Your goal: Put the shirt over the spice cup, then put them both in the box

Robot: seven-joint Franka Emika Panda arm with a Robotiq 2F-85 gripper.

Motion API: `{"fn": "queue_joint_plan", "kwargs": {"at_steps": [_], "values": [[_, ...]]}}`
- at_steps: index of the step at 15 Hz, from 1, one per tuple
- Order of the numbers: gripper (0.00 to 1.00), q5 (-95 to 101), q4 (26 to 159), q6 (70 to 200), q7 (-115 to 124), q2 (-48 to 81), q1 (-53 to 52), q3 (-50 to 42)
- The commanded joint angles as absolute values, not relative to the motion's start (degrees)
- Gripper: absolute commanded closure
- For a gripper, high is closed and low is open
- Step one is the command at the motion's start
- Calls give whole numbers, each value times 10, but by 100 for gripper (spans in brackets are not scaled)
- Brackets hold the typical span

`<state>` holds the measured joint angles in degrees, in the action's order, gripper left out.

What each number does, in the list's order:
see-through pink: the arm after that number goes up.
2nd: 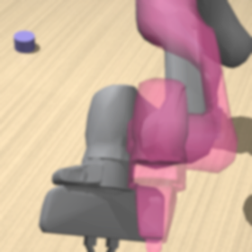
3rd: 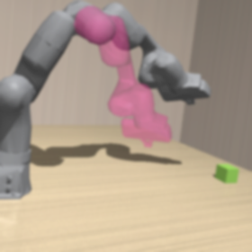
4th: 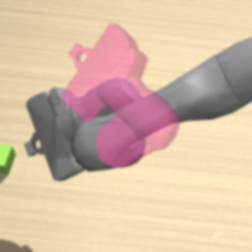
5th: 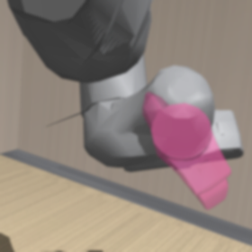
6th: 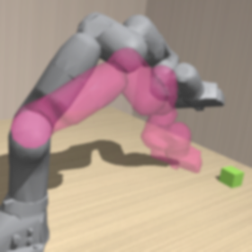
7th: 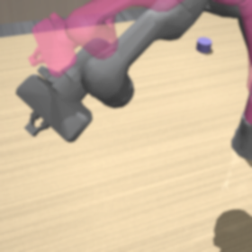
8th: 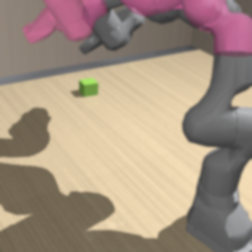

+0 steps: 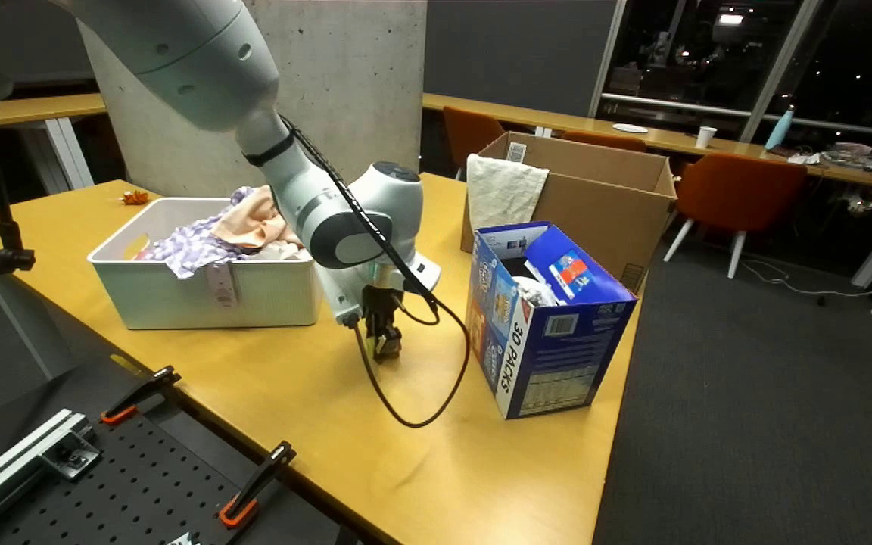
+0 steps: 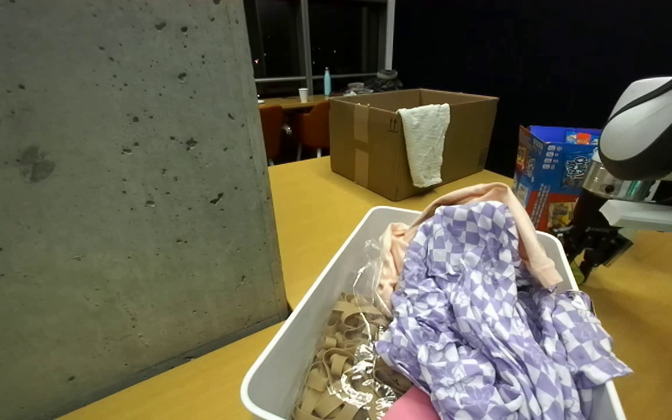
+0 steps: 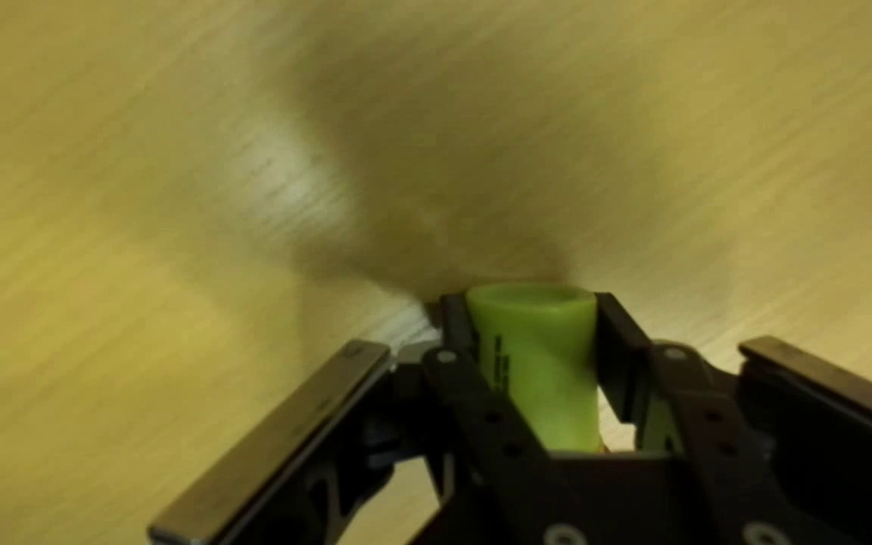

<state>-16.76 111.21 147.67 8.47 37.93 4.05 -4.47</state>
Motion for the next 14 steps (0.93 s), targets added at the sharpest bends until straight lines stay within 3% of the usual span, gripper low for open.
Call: {"fn": "queue_joint_plan", "kwargs": {"at_steps": [1, 8, 10, 12, 14], "values": [[83, -176, 1255, 1547, 90, 310, 45, -34], [83, -169, 1321, 1566, 85, 270, 54, -32], [32, -168, 1326, 1564, 84, 267, 56, -33], [28, -168, 1340, 1576, 84, 255, 57, -36], [14, -172, 1361, 1590, 80, 242, 61, -33]]}}
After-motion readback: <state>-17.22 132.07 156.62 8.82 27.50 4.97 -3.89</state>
